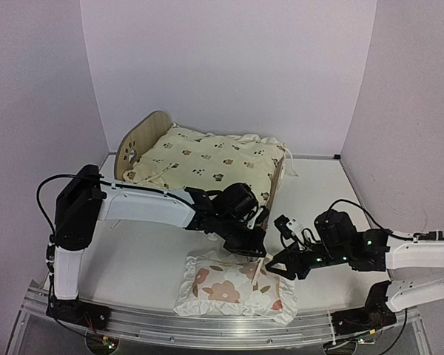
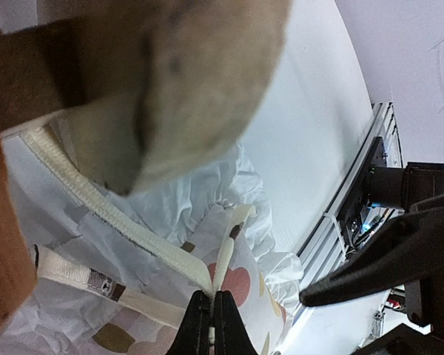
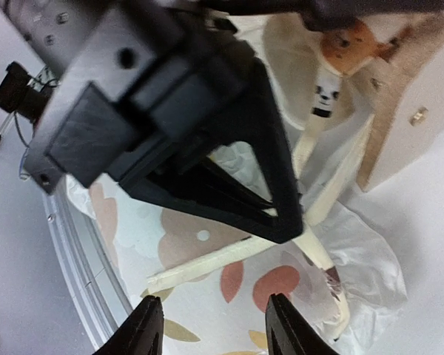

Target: Set up the pet bed

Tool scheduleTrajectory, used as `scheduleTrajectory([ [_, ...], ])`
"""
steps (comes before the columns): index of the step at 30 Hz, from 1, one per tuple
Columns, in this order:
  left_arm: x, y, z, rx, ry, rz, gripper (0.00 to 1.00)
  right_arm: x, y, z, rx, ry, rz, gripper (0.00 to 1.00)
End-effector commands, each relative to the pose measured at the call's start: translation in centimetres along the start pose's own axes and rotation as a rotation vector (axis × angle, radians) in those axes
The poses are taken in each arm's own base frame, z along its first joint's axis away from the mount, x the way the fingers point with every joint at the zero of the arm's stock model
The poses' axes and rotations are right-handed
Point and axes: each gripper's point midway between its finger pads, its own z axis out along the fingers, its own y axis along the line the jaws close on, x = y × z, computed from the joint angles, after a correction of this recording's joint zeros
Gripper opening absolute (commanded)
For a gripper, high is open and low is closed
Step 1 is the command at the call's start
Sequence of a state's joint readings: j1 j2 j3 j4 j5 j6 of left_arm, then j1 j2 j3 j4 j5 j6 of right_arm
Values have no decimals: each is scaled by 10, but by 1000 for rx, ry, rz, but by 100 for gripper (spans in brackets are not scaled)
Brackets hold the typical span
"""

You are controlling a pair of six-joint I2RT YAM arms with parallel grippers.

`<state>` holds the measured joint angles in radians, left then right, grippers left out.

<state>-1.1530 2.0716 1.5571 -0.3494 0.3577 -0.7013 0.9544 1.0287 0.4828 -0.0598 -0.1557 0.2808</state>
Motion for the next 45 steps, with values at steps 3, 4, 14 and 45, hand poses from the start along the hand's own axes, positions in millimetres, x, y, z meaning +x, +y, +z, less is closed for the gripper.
scheduleTrajectory([
  [3,-18,-15,-16,-30,-43,56,1,-18,-41,-11,265,-75,99,50],
  [4,-20,-15,-18,-39,-52,61,1,-19,-42,-9,270,-68,116,50],
  [14,-32,-19,-41,-119,-76,112,1,-31,-41,18,281,-17,191,25],
  [45,-35,51,-125,-756,-22,164,0,-82,-24,7,246,-127,72,23],
])
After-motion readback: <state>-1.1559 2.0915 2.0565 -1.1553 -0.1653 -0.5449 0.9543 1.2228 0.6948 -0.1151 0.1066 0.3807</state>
